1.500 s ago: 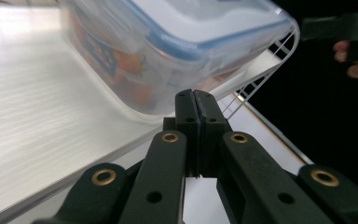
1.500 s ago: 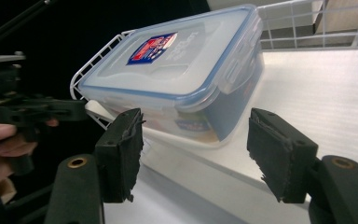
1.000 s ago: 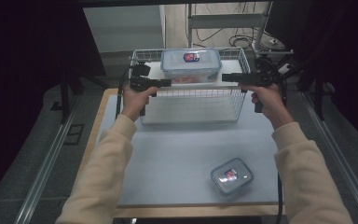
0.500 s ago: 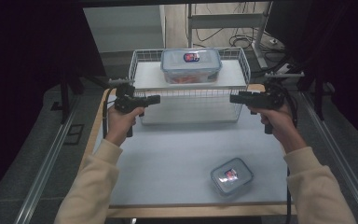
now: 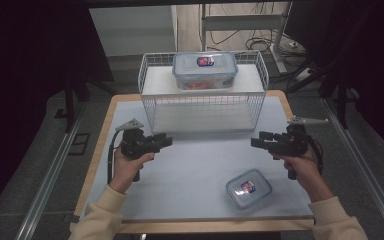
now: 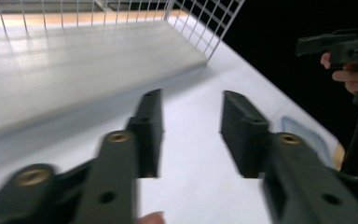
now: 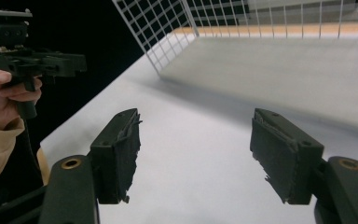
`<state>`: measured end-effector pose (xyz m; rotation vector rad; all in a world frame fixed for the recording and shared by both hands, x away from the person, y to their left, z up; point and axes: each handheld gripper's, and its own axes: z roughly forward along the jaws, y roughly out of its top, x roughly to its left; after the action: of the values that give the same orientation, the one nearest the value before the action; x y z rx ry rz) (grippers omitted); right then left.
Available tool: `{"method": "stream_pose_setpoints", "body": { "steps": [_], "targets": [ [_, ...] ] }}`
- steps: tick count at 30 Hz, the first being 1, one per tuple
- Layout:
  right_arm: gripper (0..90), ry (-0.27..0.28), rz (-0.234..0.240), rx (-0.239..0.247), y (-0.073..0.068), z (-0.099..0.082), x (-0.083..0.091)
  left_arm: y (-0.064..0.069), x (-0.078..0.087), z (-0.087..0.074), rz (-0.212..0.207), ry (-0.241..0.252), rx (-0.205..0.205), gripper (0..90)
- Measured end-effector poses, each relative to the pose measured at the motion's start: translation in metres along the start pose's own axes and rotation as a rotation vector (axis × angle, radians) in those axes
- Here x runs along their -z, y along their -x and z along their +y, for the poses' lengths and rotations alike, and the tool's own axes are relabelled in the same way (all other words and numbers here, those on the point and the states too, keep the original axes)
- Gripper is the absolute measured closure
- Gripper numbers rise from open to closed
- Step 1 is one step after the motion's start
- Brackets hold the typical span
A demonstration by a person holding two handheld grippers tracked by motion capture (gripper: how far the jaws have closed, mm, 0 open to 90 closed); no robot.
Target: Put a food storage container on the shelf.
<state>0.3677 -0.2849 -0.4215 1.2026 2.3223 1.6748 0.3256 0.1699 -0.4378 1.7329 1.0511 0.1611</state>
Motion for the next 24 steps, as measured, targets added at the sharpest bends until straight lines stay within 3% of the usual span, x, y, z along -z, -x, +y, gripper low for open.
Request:
{"method": "stream_pose_setpoints", "body": {
  "steps": [4,7,12,24],
  "targets": [
    [32.1,-0.014,-0.007,-0.010,0.001,-0.018,0.003,0.004,-0.002,-0.010,0.008,-0.017,-0.009,39.8],
    [31.8,-0.024,-0.015,0.001,-0.001,-0.027,0.004,0.006,-0.004,-0.026,0.002,-0.033,0.008,33.6],
    [31.4,-0.039,-0.017,0.012,-0.003,-0.033,0.007,0.003,-0.006,-0.041,0.015,-0.072,0.019,30.7],
    [31.4,-0.069,-0.035,0.015,-0.005,-0.042,0.009,0.003,-0.014,-0.055,0.028,-0.110,0.027,29.8]
  ]
}}
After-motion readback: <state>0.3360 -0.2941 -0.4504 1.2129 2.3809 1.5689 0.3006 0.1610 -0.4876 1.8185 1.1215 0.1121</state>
